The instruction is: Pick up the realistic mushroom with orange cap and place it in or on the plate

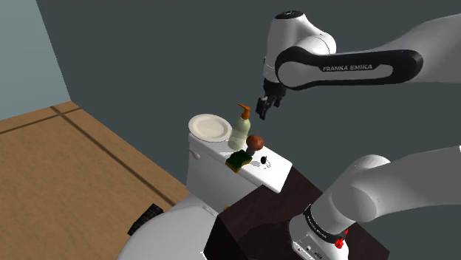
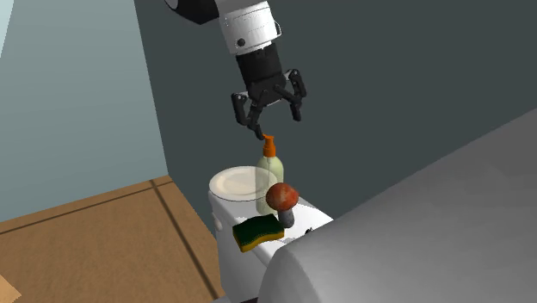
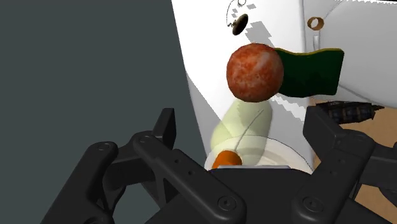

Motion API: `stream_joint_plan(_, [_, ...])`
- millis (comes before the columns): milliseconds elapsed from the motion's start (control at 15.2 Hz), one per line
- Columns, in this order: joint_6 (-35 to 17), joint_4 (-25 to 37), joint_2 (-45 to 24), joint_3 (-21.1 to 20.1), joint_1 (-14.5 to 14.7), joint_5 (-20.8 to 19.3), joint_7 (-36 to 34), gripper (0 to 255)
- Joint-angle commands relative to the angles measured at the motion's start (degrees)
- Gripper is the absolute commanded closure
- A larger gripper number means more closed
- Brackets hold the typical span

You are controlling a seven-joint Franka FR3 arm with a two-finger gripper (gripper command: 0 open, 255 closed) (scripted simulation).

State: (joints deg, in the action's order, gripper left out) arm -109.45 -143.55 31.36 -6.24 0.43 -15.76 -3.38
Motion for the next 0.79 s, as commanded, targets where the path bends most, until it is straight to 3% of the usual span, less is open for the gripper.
stream_joint_plan(0, [-2.2, -0.6, -3.8, -2.1, -0.3, -3.4, -1.5, 0])
stream_joint_plan(264, [-6.1, -1.1, -12.7, -6.2, -1.3, -11.4, -6.2, 0])
stream_joint_plan(594, [-7.9, 0.0, -25.5, -10.0, -2.6, -24.3, -14.3, 0])
stream_joint_plan(726, [-8.6, -0.1, -26.8, -9.8, -2.8, -25.9, -15.2, 0])
